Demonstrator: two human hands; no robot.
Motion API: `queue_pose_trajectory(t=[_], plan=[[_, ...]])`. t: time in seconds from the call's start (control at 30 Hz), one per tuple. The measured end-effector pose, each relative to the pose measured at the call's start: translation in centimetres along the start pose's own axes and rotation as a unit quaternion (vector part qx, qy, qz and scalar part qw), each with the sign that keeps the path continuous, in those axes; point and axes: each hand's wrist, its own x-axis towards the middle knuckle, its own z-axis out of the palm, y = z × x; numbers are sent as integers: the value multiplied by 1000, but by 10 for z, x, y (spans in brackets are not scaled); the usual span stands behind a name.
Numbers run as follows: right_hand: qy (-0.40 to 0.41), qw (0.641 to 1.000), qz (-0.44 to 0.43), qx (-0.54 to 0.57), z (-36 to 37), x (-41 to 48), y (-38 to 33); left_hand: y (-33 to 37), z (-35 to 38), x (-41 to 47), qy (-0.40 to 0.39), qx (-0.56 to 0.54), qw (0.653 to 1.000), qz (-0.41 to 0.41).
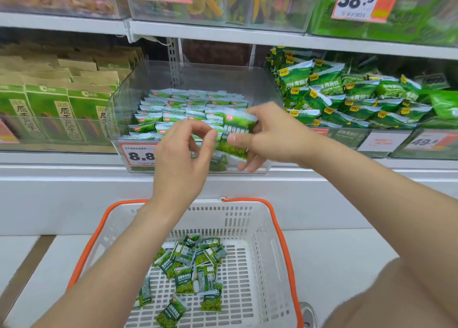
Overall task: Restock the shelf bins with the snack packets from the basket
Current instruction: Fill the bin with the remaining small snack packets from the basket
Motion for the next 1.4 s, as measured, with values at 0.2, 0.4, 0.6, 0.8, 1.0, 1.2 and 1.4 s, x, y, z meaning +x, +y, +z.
queue_pose_trajectory(t=[0.2,0.4,0.6,0.8,1.0,1.2,1.4], plan=[[171,913,-90,-360,-14,46,16,-23,10,-1,-63,215,970,99],[117,902,52,-413,3,83,17,-28,15,-5,-54,242,962,115],[52,896,119,-424,6,122,29,-31,15,-6,-48,247,962,111],[112,903,125,-395,12,140,36,-34,15,-6,-48,240,963,112],[138,889,93,-427,12,131,33,-34,14,-5,-59,230,965,110],[82,931,63,-350,1,102,30,-31,11,-1,-74,206,971,93],[189,910,-203,-307,6,38,-7,-28,4,-11,19,150,973,177]])
